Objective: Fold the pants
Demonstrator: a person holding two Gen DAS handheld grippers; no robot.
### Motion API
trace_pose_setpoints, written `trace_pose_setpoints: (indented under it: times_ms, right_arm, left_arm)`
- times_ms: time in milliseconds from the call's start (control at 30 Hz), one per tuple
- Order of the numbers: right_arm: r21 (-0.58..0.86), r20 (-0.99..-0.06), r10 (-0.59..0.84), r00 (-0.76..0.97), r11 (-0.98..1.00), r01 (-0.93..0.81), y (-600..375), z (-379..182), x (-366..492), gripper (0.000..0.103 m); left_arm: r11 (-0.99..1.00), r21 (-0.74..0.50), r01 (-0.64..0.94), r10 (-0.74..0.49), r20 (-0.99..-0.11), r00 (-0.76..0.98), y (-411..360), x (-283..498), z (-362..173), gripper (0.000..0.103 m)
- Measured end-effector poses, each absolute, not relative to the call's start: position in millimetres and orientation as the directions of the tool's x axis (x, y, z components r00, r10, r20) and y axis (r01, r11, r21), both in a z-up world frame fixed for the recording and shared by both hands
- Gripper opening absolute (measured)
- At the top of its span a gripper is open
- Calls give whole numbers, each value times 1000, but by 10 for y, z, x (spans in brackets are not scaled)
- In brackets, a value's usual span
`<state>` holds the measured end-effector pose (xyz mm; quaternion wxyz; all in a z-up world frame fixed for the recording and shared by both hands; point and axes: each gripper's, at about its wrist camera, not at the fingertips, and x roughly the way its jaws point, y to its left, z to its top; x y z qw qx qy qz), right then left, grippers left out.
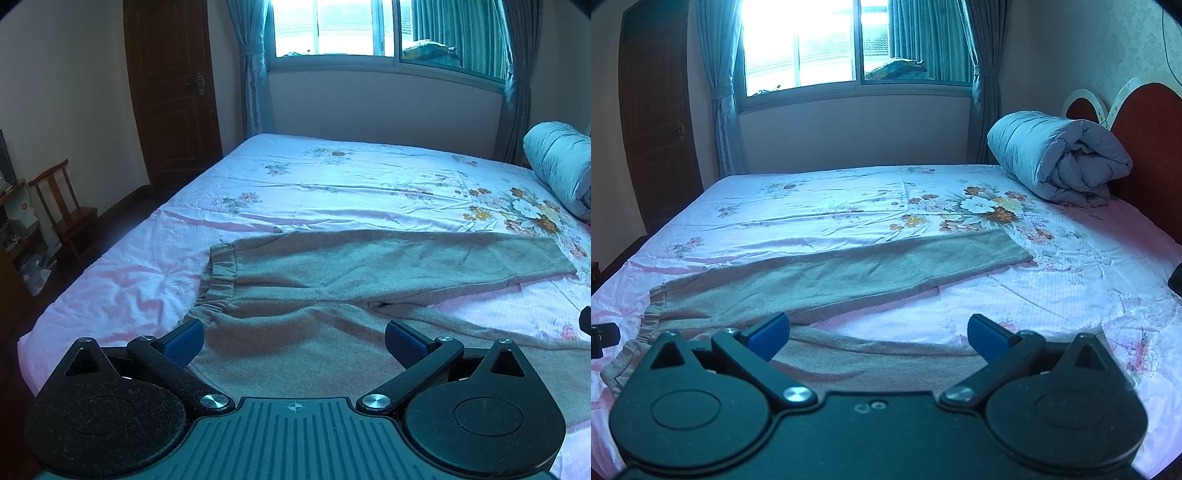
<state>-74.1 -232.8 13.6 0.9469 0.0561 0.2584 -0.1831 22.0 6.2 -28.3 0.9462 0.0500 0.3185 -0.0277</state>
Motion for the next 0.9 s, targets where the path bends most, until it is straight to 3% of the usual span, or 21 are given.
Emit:
trace_pose_setpoints:
  times_ms: [900]
  right_arm:
    - [28, -514, -234, 826, 957, 289, -2337, 85, -631, 97]
  left_arm:
    - [991, 98, 89, -9, -620, 785, 134, 440, -362, 103]
